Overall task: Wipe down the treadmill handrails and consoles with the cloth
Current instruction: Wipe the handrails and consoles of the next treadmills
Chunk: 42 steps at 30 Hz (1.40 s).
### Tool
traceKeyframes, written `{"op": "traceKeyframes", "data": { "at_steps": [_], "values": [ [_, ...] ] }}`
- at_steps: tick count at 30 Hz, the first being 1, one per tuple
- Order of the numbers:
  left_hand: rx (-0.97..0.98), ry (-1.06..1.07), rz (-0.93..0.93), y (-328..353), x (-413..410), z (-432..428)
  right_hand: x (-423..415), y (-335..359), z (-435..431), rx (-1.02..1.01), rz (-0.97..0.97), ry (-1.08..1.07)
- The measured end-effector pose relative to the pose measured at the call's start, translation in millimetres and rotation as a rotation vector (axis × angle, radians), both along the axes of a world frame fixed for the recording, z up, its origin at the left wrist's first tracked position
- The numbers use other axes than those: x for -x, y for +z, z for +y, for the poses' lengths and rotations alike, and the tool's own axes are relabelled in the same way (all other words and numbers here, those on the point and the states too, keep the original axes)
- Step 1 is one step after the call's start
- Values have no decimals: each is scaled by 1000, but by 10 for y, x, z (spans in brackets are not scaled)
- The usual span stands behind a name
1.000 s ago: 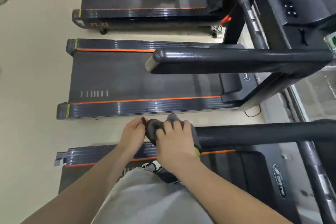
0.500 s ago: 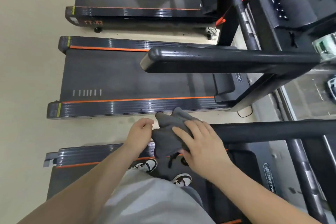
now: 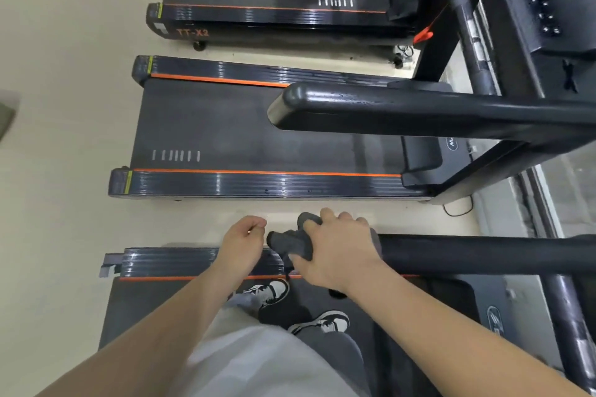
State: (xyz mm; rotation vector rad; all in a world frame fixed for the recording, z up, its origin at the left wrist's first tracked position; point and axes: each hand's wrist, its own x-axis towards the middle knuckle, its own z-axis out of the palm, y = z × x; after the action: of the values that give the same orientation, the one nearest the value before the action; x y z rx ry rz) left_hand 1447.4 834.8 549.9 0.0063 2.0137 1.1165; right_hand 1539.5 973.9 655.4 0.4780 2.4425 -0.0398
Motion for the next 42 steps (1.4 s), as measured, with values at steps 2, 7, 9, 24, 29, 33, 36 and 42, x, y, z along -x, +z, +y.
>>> {"op": "traceKeyframes", "data": {
  "at_steps": [2,7,9,24,29,33,36,42],
  "values": [
    [30,10,-11,-9,-12,-22,281,-86,-115,-11,-127,-34],
    [59,10,5,15,-7,33,541,-103,-305,-48,-321,118],
    [54,-36,4,34,-25,133,328,-56,-212,-10,-137,100],
    [-20,-100,-33,110,38,240,-88,113,830,116,-243,-490],
    [20,-9,-33,104,104,24,440,-53,107,232,-205,-255],
    [7,33,-45,127,82,109,283,-172,-87,62,-43,-49],
    [-11,-12,21,177,34,369,-178,-90,-10,-3,299,-43],
    [-142,-357,120,477,-219,1030,-1254,-144,920,-230,613,-262]
  ]
}}
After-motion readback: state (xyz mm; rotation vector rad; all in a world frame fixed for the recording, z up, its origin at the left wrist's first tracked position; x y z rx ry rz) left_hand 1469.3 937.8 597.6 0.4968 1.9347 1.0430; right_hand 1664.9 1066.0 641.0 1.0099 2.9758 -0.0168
